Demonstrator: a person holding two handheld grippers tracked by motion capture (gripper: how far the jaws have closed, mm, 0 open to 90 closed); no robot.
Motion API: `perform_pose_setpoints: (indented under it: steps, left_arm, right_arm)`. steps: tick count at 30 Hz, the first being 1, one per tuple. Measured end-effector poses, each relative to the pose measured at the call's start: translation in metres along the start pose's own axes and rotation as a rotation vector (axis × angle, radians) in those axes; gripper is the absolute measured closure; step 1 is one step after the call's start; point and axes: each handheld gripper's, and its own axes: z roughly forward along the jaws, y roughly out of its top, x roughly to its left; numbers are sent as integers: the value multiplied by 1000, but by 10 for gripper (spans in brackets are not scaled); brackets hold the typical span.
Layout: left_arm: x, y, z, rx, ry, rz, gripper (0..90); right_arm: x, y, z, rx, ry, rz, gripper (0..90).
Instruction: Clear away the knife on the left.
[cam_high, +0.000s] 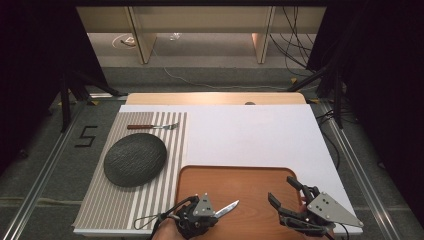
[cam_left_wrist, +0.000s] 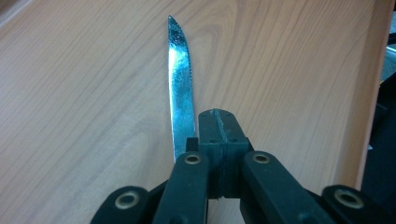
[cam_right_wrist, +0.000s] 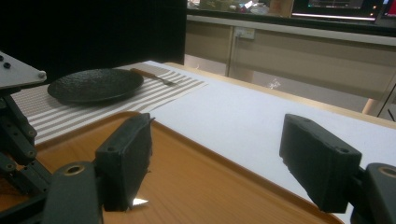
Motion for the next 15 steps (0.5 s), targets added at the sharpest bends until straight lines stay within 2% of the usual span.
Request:
perform_pose_setpoints:
  steps: [15]
  left_arm:
    - [3, -3, 5, 23, 10, -14, 897]
  right_arm:
    - [0, 0, -1, 0, -1, -2, 265]
